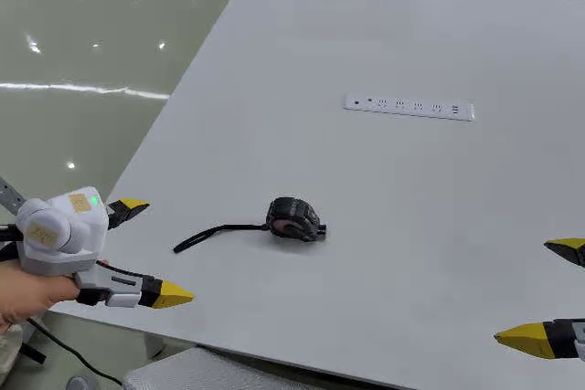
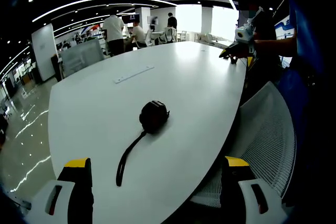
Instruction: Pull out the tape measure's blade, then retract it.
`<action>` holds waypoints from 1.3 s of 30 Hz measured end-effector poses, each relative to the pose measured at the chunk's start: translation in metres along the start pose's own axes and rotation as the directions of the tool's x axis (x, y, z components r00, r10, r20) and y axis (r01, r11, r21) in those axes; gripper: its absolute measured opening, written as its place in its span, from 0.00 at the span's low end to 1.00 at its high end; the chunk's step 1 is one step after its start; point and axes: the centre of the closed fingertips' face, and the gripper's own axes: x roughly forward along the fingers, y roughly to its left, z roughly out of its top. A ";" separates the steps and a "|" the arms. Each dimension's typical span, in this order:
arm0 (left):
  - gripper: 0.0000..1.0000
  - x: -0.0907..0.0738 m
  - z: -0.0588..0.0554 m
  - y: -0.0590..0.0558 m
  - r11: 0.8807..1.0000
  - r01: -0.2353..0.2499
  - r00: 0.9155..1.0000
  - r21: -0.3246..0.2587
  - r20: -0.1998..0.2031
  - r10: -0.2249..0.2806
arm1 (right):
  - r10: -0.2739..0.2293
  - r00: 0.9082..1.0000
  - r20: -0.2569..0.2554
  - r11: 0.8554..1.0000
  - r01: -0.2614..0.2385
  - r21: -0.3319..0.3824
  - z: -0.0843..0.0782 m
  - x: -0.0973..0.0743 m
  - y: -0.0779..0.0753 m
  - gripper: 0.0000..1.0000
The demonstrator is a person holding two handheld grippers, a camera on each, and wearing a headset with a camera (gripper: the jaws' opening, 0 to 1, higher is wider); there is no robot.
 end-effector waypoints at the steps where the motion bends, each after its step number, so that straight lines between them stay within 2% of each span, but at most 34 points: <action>1: 1.00 0.001 0.000 0.000 1.000 0.002 1.000 -0.002 0.001 -0.002 | 0.005 1.000 0.005 1.000 -0.005 0.003 0.001 0.001 0.000 0.97; 8: 0.99 0.008 0.001 0.003 1.000 0.001 1.000 -0.014 0.007 -0.001 | 0.018 1.000 -0.006 1.000 -0.018 0.000 0.002 0.011 0.000 0.97; 19: 0.99 0.023 0.000 0.001 1.000 0.027 1.000 -0.015 0.002 -0.027 | 0.049 0.999 -0.024 0.999 -0.049 -0.001 0.005 0.030 0.002 0.95; 29: 0.98 0.039 0.007 -0.002 0.998 0.062 0.998 0.005 0.006 -0.062 | 0.067 0.998 -0.022 0.998 -0.067 -0.008 0.015 0.045 0.002 0.94; 39: 0.97 0.055 0.019 -0.002 0.996 0.084 0.996 0.029 0.019 -0.085 | 0.081 0.996 -0.035 0.996 -0.082 -0.041 0.021 0.065 0.005 0.91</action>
